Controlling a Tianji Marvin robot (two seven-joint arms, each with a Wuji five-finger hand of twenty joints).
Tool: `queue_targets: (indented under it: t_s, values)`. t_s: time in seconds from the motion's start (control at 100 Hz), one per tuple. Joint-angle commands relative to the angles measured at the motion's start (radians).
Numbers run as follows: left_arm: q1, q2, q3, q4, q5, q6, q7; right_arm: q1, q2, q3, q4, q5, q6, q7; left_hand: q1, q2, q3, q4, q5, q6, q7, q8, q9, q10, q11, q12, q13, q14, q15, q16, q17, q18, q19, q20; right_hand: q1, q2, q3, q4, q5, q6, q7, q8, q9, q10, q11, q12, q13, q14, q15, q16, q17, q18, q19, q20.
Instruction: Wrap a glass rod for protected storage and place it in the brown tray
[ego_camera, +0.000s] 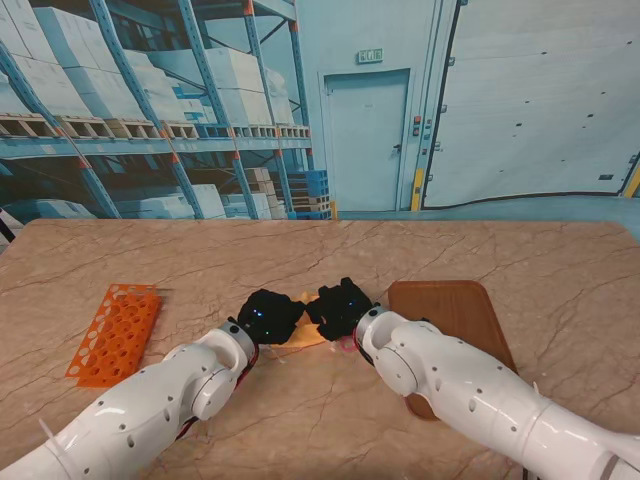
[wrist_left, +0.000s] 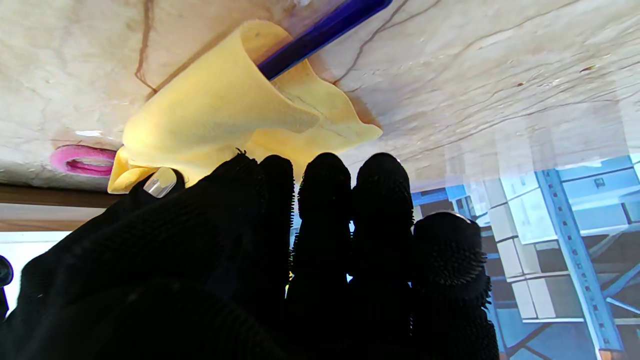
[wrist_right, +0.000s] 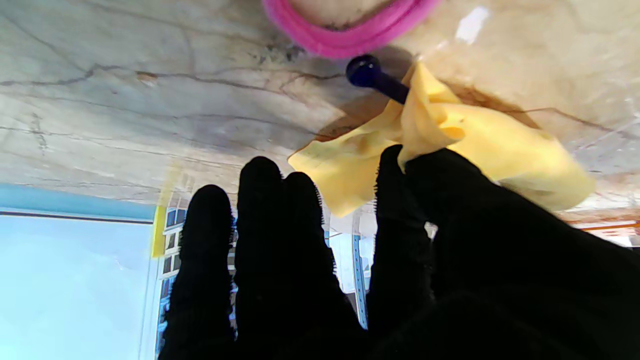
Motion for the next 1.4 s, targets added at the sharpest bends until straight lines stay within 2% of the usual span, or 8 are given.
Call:
queue_targets:
  t_s: [0.0,0.21,0.38,0.51,0.63,1.01,1.17,1.39]
  values:
    - [0.010,-0.006,-0.007,0.000,-0.002,0.002,0.005,0.014,-0.015,-0.009,0.012,0.006,0.008,0.009,0.030,0.026,-0.023,-0.025,-0.047,-0.020,-0.018,-0.007,-0.027,-0.010,-0.018,0.015,-0.030,0.007,-0.014,-0.006,-0.020,-0.005,0.001,-0.006,0.022,0.030,-0.006,-0.024,0.008,0.010,0.021,0.012,0.010,0.001,0.021,-0.009,0.010,-0.013,0.021,-0.007,0.002,-0.012,0.032,-0.012]
    - [0.054,0.000,-0.065,-0.041,0.010,-0.046,0.018,0.051,-0.034,-0.059,0.063,0.039,0.024,0.016,0.005,0.009,-0.026,-0.012,-0.154,-0.081,0.005,0.072,-0.110,-0.012,-0.079,0.042,-0.131,0.017,-0.085,0.003,-0.131,0.007,-0.104,0.038,0.005,0.005,0.013,-0.017,0.008,0.014,0.037,0.020,0.011,-0.002,0.020,-0.011,0.010,-0.013,0.021,-0.008,0.005,-0.013,0.033,-0.012]
    - [0.062,0.023,-0.088,-0.056,0.040,-0.172,-0.021,0.066,-0.044,-0.084,0.090,0.056,0.041,0.021,0.013,-0.016,-0.023,-0.023,-0.126,-0.150,0.009,0.113,-0.142,-0.006,-0.149,0.061,-0.176,0.012,-0.150,-0.007,-0.193,0.003,-0.165,0.065,-0.071,-0.026,0.076,0.016,-0.196,0.089,-0.012,0.022,-0.049,-0.001,-0.006,-0.025,-0.025,-0.025,-0.032,-0.033,-0.004,-0.022,0.022,-0.013]
    - [0.059,0.034,-0.081,-0.059,0.063,-0.165,-0.060,0.061,-0.045,-0.078,0.089,0.058,0.050,0.019,-0.036,-0.056,-0.038,-0.030,-0.143,-0.080,-0.023,0.106,-0.214,0.029,-0.169,0.013,-0.221,0.027,-0.198,-0.002,-0.240,0.016,-0.209,0.083,-0.137,0.010,0.092,0.071,-0.234,0.137,-0.115,0.059,-0.088,0.003,-0.018,-0.045,-0.044,-0.025,-0.060,-0.052,-0.012,-0.026,0.013,-0.013]
    - [0.045,0.038,-0.061,-0.038,0.082,-0.144,-0.053,0.050,-0.037,-0.057,0.075,0.049,0.051,0.016,-0.051,-0.071,-0.041,-0.032,-0.165,-0.058,-0.043,0.102,-0.253,0.031,-0.157,-0.063,-0.241,0.031,-0.206,0.004,-0.255,0.020,-0.225,0.105,-0.180,0.015,0.068,0.127,-0.240,0.156,-0.194,0.170,-0.108,0.005,-0.024,-0.053,-0.055,-0.022,-0.071,-0.058,-0.019,-0.025,0.007,-0.011]
    - [-0.038,0.038,0.027,0.048,0.086,-0.109,-0.030,0.044,-0.033,-0.032,0.072,0.041,0.061,0.011,-0.001,0.008,-0.047,-0.022,-0.095,-0.097,-0.081,0.041,-0.209,0.014,-0.220,-0.070,-0.217,0.031,-0.192,-0.001,-0.234,0.022,-0.215,0.113,-0.181,0.047,0.016,0.082,-0.219,0.145,-0.201,0.181,-0.113,0.008,-0.028,-0.055,-0.060,-0.020,-0.078,-0.060,-0.023,-0.025,0.003,-0.011]
    - [-0.043,0.044,0.033,0.050,0.102,-0.099,-0.043,0.050,-0.037,-0.037,0.086,0.060,0.070,0.021,0.020,0.024,-0.043,-0.020,-0.053,-0.102,-0.082,0.014,-0.179,0.015,-0.258,-0.074,-0.210,0.038,-0.195,-0.008,-0.230,0.032,-0.213,0.111,-0.154,0.075,-0.039,0.041,-0.211,0.125,-0.168,0.117,-0.109,0.004,-0.030,-0.057,-0.060,-0.020,-0.078,-0.060,-0.023,-0.027,0.002,-0.010]
    - [-0.040,0.049,0.016,0.041,0.113,-0.097,-0.070,0.041,-0.035,-0.010,0.082,0.077,0.080,0.033,0.034,0.034,-0.044,-0.020,-0.015,-0.082,-0.096,-0.014,-0.136,0.017,-0.274,-0.079,-0.202,0.051,-0.199,-0.012,-0.231,0.043,-0.214,0.111,-0.160,0.099,-0.072,0.028,-0.204,0.114,-0.148,0.093,-0.106,0.003,-0.031,-0.058,-0.056,-0.022,-0.080,-0.061,-0.024,-0.029,0.000,-0.010]
